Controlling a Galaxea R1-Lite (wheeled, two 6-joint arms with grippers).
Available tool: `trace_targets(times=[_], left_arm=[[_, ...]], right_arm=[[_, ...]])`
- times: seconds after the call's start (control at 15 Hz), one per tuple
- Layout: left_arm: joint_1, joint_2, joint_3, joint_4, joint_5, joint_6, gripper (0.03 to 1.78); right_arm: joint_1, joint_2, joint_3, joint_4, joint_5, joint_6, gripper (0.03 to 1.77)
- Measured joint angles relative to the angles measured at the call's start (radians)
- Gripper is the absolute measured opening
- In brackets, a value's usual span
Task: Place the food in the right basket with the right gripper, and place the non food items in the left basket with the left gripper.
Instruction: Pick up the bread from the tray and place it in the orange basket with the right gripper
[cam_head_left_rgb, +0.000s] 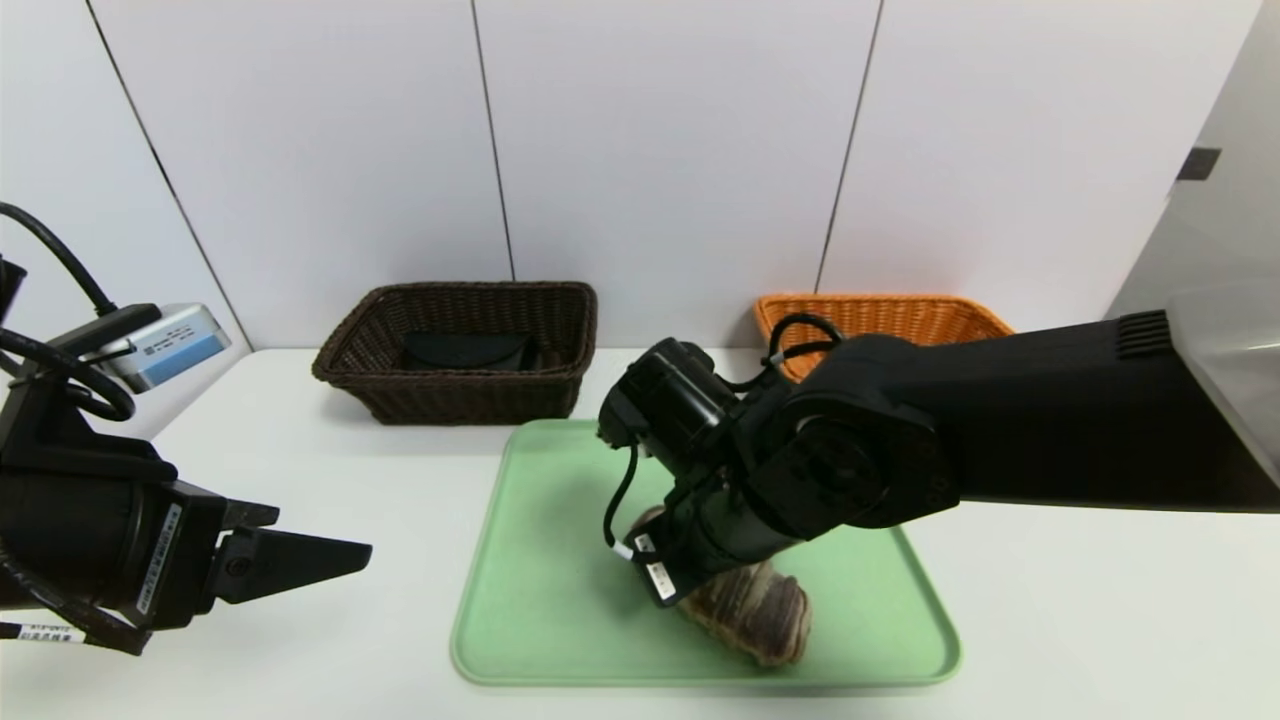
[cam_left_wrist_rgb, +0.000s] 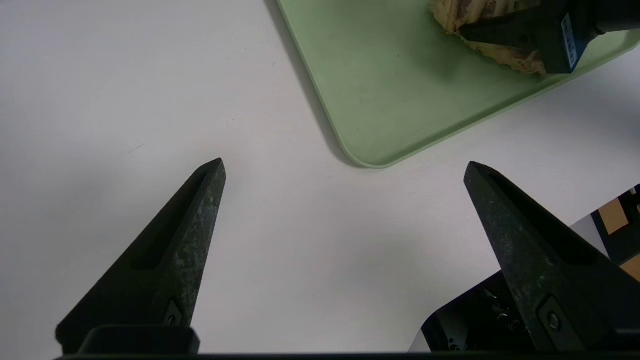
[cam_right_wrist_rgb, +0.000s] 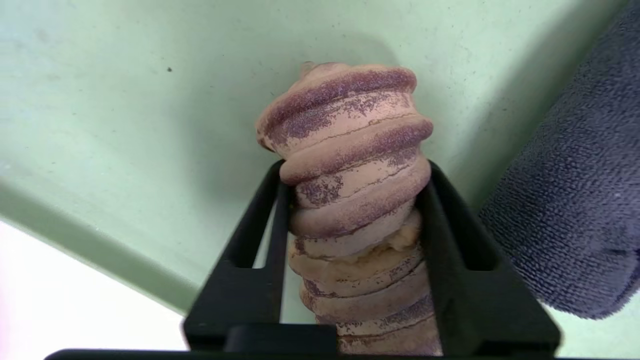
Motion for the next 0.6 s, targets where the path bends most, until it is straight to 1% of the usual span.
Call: trace_targets(times=[0.07,0.13,0.4,0.6], left_arm=[[0.000,0.000,0.000,0.000,0.000,0.000,1.69],[-0.001,0.000,0.000,0.000,-0.001,0.000,1.69],[-0.001,0.000,-0.001,0.000,-0.001,0.000,1.69],[-0.001,0.000,0.000,0.000,-0.001,0.000,1.69]], right_arm=[[0.000,-0.013,-0.002,-0.014,-0.001,0.003,0.31],[0.000,-0.028,-0.003,-0.033,-0.001,0.004,0.09],[0.000,-0.113,-0.030,-0.093,-0.006,0.005,0.09],[-0.009,-0.194,-0.079,-0.107,-0.006,0.004,0.09]])
